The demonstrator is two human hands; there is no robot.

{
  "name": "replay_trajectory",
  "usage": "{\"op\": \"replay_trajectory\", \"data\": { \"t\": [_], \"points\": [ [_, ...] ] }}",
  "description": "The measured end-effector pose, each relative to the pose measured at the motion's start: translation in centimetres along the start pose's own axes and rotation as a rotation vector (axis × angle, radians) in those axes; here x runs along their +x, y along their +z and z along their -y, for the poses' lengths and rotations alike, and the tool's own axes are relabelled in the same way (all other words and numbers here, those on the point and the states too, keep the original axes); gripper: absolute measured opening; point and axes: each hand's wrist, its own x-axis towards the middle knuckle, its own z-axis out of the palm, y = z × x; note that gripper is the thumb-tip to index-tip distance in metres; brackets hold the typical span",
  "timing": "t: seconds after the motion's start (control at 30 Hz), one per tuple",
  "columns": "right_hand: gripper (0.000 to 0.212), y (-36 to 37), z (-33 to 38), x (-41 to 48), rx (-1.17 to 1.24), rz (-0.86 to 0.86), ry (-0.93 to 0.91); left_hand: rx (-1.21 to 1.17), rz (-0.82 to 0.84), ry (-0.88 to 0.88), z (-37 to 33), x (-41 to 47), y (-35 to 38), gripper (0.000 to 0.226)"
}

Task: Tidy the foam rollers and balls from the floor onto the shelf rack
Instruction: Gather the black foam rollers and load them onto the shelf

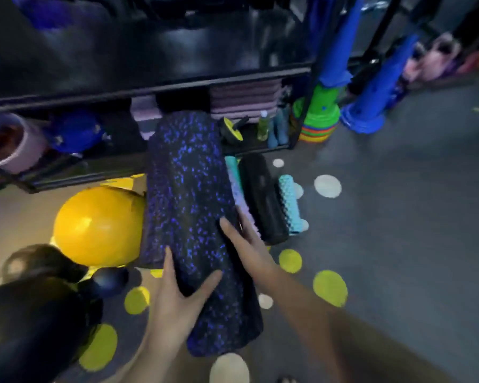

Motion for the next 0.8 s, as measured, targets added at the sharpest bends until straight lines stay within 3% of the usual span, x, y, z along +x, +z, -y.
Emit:
{"op": "replay_trajectory", "data": {
  "t": [0.2, 0.33, 0.47, 0.63, 0.8],
  "points": [
    [0.091, -11.1, -1.4, -8.2, -0.235, -0.114, 0.231, -0.11, 0.17, -0.331, -2.7, -4.4, 9.0, 0.072],
    [0.089, -13.6, -3.3, -9.1, -0.208, -0.181, 0.352, -0.11, 0.261, -0.458, -1.6, -4.6, 11.2, 0.066],
    [0.091, -12.0, -4.4, -5.9, -0.119, -0.26, 0.387, -0.054, 0.25, -0.428, -1.2, -0.9, 10.5, 0.059],
    [0.104, -8.2, -2.4, 2.3, -0.064, -0.345, 0.376, 0.043, 0.316, -0.364, -2.0, 8.1, 8.4, 0.078],
    [0.095, -5.7, 1.9, 11.9, -0.054, -0.402, 0.331, 0.216, 0.352, -0.229, -4.8, 17.7, 7.4, 0.089]
  ]
}}
